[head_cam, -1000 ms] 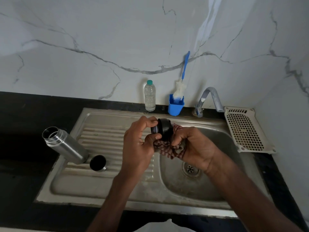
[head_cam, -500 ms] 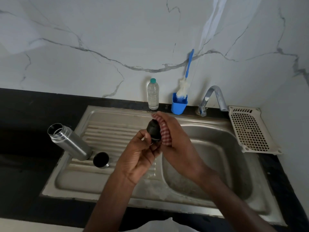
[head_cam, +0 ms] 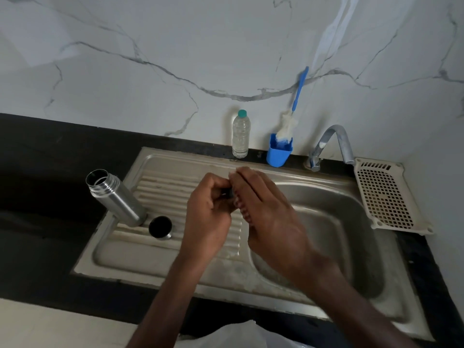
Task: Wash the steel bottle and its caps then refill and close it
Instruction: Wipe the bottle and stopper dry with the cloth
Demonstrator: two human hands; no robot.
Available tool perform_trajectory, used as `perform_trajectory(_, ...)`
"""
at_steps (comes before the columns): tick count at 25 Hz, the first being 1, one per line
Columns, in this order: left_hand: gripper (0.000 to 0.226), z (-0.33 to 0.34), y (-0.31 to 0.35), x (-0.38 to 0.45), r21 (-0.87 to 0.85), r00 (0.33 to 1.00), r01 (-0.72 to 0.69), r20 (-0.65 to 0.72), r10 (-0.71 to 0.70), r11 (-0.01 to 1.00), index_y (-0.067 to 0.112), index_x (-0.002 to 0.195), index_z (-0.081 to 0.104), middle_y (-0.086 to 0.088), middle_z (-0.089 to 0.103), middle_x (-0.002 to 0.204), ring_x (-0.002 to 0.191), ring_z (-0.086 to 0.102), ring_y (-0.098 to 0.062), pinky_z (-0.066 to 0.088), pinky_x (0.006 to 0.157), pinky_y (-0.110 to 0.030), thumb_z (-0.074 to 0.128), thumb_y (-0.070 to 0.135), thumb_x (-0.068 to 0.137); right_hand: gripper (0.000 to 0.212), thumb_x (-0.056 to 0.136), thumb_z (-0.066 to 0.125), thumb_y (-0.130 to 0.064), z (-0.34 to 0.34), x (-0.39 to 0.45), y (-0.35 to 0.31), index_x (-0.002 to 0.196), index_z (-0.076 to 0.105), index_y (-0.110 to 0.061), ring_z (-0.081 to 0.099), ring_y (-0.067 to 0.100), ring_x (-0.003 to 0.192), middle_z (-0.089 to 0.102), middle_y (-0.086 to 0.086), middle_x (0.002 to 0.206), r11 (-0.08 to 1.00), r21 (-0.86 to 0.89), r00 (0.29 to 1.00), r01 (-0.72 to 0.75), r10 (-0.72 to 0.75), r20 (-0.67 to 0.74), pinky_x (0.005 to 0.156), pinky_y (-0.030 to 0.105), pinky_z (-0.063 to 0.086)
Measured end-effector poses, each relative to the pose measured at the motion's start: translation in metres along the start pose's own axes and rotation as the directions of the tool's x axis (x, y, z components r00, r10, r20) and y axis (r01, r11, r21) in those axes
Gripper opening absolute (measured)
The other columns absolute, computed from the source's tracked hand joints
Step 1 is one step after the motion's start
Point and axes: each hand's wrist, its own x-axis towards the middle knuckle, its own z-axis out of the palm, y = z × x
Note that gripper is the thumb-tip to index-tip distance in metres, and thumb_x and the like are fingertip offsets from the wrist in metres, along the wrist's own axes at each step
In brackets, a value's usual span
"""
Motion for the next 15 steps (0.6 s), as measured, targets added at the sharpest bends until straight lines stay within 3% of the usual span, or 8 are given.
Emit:
perform_trajectory(1, 0.025, -0.003, -0.004, 0.0, -0.213, 0.987, 0.154, -0.011, -0.16, 0.965, 0.001, 0.104, 0.067, -0.01, 0.078, 0.094, 0.084, 0.074, -0.018, 0.061, 0.074, -0.027, 0.061, -0.019, 0.09, 0.085, 0.071, 0.045, 0.008, 0.007, -0.004, -0.005, 0.154, 0.042, -0.007, 0.033, 0.028, 0.15, 0.039, 0.006, 0.16, 1.0, -0.011, 1.0, 0.026, -0.026, -0.006, 0.121, 0.043, 0.035)
perform_trajectory(3, 0.03, -0.011, -0.016, 0.0, -0.61, 0.89, 0.429, 0.16, -0.427, 0.666, -0.004, 0.112, 0.069, -0.019, 0.076, 0.107, 0.091, 0.074, -0.022, 0.063, 0.077, -0.029, 0.058, -0.017, 0.086, 0.09, 0.071, 0.049, 0.015, 0.022, -0.012, -0.008, 0.157, 0.04, -0.012, 0.022, 0.025, 0.157, 0.033, 0.002, 0.165, 0.993, 0.09, 0.997, 0.08, -0.079, -0.008, 0.125, 0.044, 0.029)
perform_trajectory(5, 0.025, -0.022, -0.035, 0.0, -0.769, 0.813, 0.488, 0.229, -0.535, 0.412, -0.008, 0.106, 0.067, -0.022, 0.072, 0.109, 0.098, 0.073, -0.025, 0.065, 0.078, -0.03, 0.061, -0.009, 0.082, 0.093, 0.071, 0.051, 0.024, 0.043, -0.017, 0.004, 0.154, 0.046, -0.016, 0.03, 0.019, 0.154, 0.04, -0.002, 0.162, 0.917, 0.398, 1.0, -0.018, 0.013, 0.015, 0.124, 0.042, 0.032)
perform_trajectory(6, 0.017, -0.029, -0.046, 0.0, -0.81, 0.801, 0.461, 0.204, -0.563, 0.362, -0.008, 0.098, 0.066, -0.024, 0.071, 0.108, 0.099, 0.073, -0.03, 0.065, 0.077, -0.031, 0.062, -0.007, 0.082, 0.09, 0.072, 0.053, 0.026, 0.054, -0.018, 0.008, 0.15, 0.052, -0.02, 0.041, 0.016, 0.148, 0.051, -0.003, 0.155, 0.787, 0.594, 0.985, -0.168, 0.158, 0.07, 0.12, 0.043, 0.038)
perform_trajectory(9, 0.008, -0.043, -0.081, 0.005, -0.739, 0.81, 0.398, 0.004, -0.586, 0.545, -0.012, 0.099, 0.061, -0.034, 0.063, 0.125, 0.116, 0.067, -0.046, 0.066, 0.077, -0.036, 0.058, -0.015, 0.092, 0.072, 0.066, 0.059, 0.01, 0.078, -0.01, 0.019, 0.132, 0.069, -0.018, 0.068, 0.037, 0.099, 0.072, 0.025, 0.111, 0.048, 0.85, 0.737, -0.524, 0.526, 0.425, 0.079, 0.046, 0.057)
perform_trajectory(11, 0.03, -0.051, -0.101, 0.008, -0.631, 0.835, 0.393, -0.06, -0.547, 0.669, -0.007, 0.122, 0.053, -0.033, 0.053, 0.142, 0.123, 0.064, -0.043, 0.065, 0.087, -0.043, 0.056, -0.019, 0.094, 0.072, 0.061, 0.053, 0.005, 0.089, -0.003, 0.026, 0.132, 0.066, -0.003, 0.067, 0.049, 0.093, 0.066, 0.039, 0.11, -0.362, 0.769, 0.587, -0.528, 0.499, 0.638, 0.079, 0.05, 0.058)
perform_trajectory(13, 0.058, -0.058, -0.11, 0.01, -0.609, 0.851, 0.418, 0.004, -0.525, 0.674, 0.009, 0.138, 0.049, -0.028, 0.054, 0.141, 0.124, 0.064, -0.037, 0.061, 0.094, -0.046, 0.051, -0.026, 0.092, 0.064, 0.07, 0.045, 0.01, 0.096, 0.008, 0.027, 0.133, 0.06, 0.006, 0.064, 0.053, 0.113, 0.063, 0.038, 0.125, -0.583, 0.668, 0.495, -0.462, 0.455, 0.74, 0.101, 0.06, 0.052)
perform_trajectory(15, 0.077, -0.062, -0.111, 0.013, -0.643, 0.853, 0.468, 0.15, -0.499, 0.607, 0.019, 0.144, 0.05, -0.023, 0.058, 0.135, 0.118, 0.067, -0.031, 0.06, 0.097, -0.041, 0.04, -0.033, 0.088, 0.058, 0.08, 0.039, 0.012, 0.104, 0.016, 0.025, 0.136, 0.055, 0.009, 0.058, 0.055, 0.124, 0.058, 0.039, 0.133, -0.658, 0.627, 0.455, -0.417, 0.447, 0.77, 0.103, 0.063, 0.05)
